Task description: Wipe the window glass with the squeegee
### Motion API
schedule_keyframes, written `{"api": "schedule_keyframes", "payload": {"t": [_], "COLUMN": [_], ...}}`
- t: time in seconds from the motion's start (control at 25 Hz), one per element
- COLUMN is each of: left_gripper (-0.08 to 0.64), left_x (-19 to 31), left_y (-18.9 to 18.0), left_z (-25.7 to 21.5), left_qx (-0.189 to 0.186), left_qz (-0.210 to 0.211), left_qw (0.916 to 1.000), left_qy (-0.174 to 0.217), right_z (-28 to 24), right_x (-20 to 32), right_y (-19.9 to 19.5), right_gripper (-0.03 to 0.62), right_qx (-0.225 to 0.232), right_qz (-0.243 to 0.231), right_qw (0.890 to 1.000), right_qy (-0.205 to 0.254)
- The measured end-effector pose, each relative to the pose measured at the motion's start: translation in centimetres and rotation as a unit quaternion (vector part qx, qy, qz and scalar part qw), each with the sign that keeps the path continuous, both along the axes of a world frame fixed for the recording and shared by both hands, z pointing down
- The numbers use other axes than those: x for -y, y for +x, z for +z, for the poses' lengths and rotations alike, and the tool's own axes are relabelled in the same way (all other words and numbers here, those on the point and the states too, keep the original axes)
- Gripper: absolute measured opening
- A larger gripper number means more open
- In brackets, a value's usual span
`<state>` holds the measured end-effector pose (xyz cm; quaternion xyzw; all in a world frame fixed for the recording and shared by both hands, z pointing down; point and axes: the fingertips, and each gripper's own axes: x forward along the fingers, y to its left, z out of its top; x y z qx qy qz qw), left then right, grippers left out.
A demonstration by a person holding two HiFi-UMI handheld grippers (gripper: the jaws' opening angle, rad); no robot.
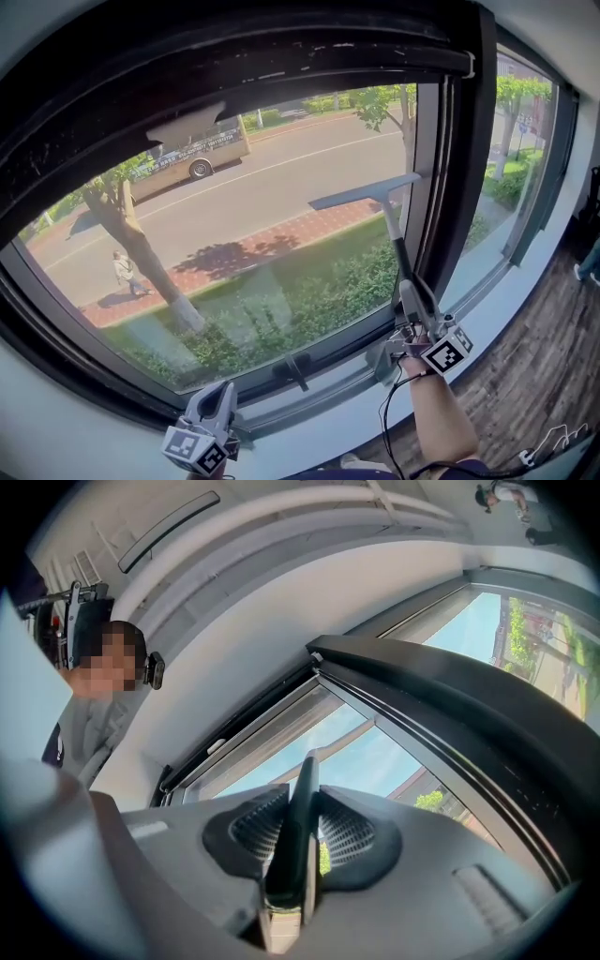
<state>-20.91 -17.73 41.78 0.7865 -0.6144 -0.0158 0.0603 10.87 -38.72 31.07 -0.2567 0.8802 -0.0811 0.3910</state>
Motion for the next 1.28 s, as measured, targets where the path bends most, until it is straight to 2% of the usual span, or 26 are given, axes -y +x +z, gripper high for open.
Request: {"api": "schedule_keyframes", "payload": {"t": [0.8, 1.28], "left_gripper": [0.005, 0.005], "left_x": [1.3, 1.1], "left_y": [2.3, 2.9], "left_z": [0.3, 0.2], "left_qx": [0.011, 0.019], "left_qz": [0.020, 0.017], "left_qw": [0.9997, 0.9996], "left_qy": [-0.007, -0.012], "right_z": [5.3, 8.8], "right_x": [-1.1, -1.1], "right_y": [1.0, 1.1], "right_gripper": [0.103, 0.103], "right_qx": [-0.009, -0.032], "right_qz": [-0.016, -0.018], "right_qw": [0.999, 0.997], "right_qy": [-0.038, -0.065]}}
